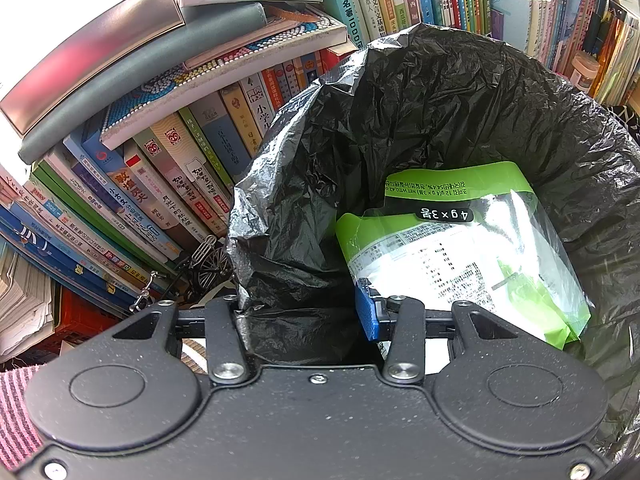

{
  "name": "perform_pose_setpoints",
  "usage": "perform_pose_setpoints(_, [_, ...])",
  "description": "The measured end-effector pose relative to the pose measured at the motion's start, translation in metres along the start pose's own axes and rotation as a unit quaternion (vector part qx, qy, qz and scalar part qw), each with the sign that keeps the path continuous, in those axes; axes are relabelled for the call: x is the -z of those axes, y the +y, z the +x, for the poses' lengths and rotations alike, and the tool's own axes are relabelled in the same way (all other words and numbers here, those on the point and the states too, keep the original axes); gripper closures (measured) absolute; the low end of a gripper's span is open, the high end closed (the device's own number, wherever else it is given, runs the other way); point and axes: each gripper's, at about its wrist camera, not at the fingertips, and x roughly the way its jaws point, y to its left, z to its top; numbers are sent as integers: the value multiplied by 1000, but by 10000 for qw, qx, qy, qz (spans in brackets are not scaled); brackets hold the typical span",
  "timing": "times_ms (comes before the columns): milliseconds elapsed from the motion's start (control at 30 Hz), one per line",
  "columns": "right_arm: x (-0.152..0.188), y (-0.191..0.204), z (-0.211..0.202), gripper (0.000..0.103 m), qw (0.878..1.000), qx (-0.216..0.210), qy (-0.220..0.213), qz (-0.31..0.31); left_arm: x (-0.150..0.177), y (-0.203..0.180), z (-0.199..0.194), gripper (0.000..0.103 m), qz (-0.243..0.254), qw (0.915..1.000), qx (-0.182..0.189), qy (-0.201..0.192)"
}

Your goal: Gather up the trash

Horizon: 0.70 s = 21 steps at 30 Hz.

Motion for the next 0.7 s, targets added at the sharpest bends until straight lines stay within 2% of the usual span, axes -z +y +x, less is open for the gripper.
perform_pose_setpoints(67, [-1,1,-14,26,9998,-82,-199,-39,0,0,0,62,2,10000,-6,-1])
perform_pose_setpoints(133, [-3,2,-24,22,9990,-337,-305,-50,0,0,0,62,-1,10000,2,0])
perform_pose_setpoints(233, [-4,4,-22,21,9976,-654,-210,-18,0,-1,0,62,0,10000,-2,1])
perform_pose_setpoints(367, [-2,7,9,20,9994,-298,156,-120,0,-1,0,62,4,10000,-5,0])
perform_pose_setpoints(433, [1,6,18,9,9995,-248,166,-84,0,-1,0,62,1,10000,-2,1])
perform_pose_setpoints(500, [1,6,23,0,9992,-372,149,-17,0,-1,0,62,-2,10000,-5,3])
perform_pose_setpoints(700, [5,7,27,0,9991,-415,-32,13,0,-1,0,62,-2,10000,-3,4])
